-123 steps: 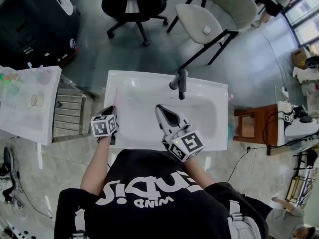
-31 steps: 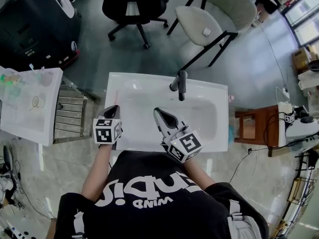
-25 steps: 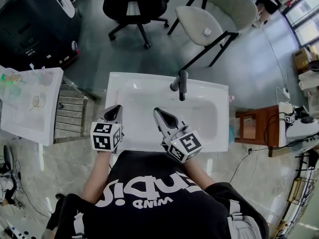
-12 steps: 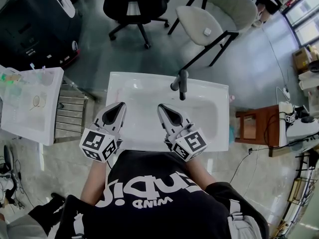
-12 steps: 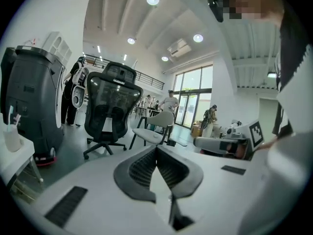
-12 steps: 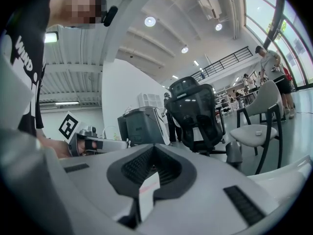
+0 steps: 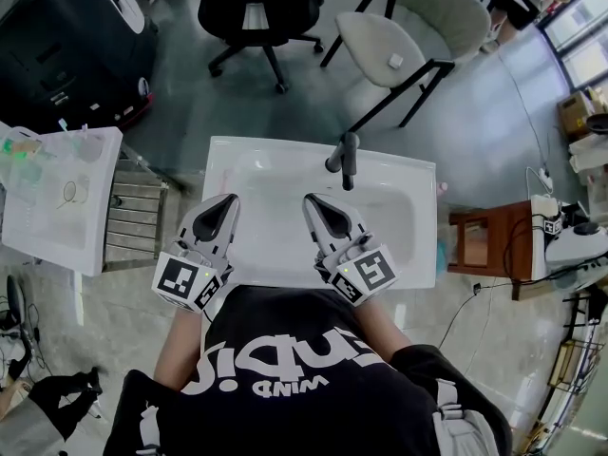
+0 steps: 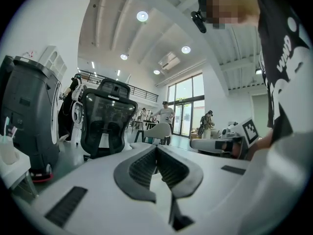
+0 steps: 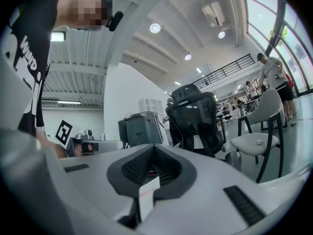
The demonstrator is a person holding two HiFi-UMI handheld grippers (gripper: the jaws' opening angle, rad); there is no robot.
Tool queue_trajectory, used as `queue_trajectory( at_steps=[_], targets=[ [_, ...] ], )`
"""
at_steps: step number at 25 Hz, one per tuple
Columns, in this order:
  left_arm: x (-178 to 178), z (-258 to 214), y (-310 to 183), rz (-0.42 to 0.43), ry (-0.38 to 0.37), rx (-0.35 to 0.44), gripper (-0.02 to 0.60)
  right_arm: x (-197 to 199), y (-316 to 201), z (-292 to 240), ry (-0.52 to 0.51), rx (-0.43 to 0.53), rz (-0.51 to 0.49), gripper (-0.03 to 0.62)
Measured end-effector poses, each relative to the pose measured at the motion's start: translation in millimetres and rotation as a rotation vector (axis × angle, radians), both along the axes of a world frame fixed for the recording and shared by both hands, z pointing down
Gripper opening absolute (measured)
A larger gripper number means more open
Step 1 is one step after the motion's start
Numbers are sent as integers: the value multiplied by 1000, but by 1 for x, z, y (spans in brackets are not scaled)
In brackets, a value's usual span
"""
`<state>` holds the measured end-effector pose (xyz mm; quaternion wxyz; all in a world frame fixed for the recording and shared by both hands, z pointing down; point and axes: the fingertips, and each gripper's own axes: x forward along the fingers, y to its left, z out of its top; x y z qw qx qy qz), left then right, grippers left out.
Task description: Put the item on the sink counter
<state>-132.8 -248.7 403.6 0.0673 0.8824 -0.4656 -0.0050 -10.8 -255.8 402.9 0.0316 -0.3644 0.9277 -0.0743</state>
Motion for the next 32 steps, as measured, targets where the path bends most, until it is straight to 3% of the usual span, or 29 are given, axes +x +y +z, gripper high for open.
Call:
queue_trajectory(
  at_steps=[10,32],
  targets=[
    [-8,2,3,-45,-18,81,20,2,0,4,5,32,13,18],
    [-8,3,4,-115,7,81,20,5,-1,6,35,30,26,18]
  ],
)
